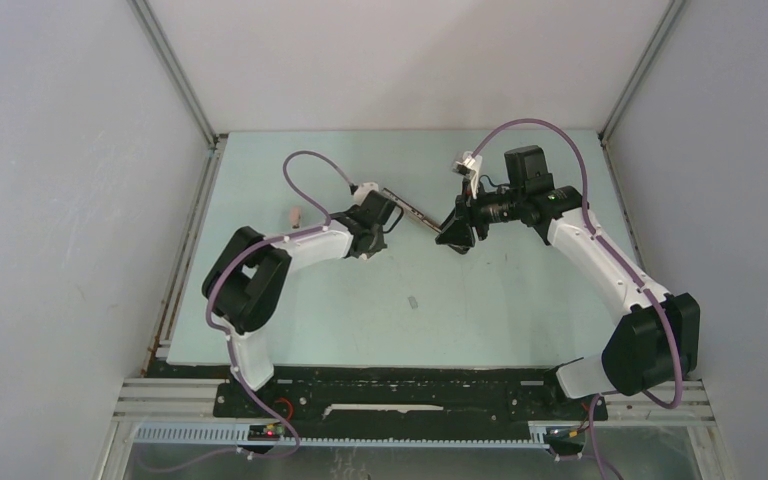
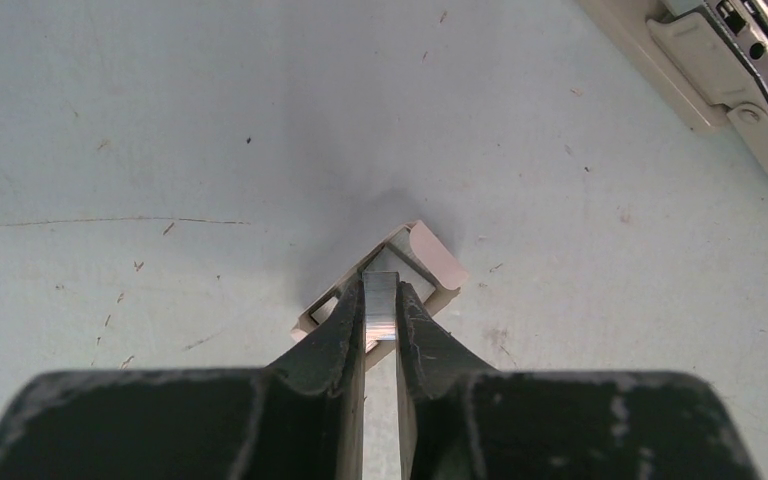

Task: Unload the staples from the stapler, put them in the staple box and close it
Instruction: Place the staple in the staple box.

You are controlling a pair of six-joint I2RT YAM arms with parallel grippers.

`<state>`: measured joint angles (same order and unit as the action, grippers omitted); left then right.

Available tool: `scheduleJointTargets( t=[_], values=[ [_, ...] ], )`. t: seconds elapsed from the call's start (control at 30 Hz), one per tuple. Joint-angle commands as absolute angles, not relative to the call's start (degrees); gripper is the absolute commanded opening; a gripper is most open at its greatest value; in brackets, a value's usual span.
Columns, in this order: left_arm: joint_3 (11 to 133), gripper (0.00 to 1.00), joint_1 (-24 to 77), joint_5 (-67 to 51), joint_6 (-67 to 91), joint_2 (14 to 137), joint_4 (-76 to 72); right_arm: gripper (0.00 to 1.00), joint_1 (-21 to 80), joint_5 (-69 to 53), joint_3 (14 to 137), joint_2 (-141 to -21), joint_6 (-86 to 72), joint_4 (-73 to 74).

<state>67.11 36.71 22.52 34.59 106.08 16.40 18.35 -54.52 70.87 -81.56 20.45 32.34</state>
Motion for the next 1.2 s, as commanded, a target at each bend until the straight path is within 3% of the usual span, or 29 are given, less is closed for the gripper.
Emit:
scheduleJointTargets(
  t=[0.0,1.17],
  values=[
    [68.8,0.15,36.2,24.0,36.0,106.7,14.7,0.52,17.8,-55.6,70.8,-81.4,20.1,32.1],
    [62.5,0.11,36.4,30.3,50.7,103.6,15.4,0.52,17.7,-56.2,70.9,-81.4,20.1,32.3]
  ],
)
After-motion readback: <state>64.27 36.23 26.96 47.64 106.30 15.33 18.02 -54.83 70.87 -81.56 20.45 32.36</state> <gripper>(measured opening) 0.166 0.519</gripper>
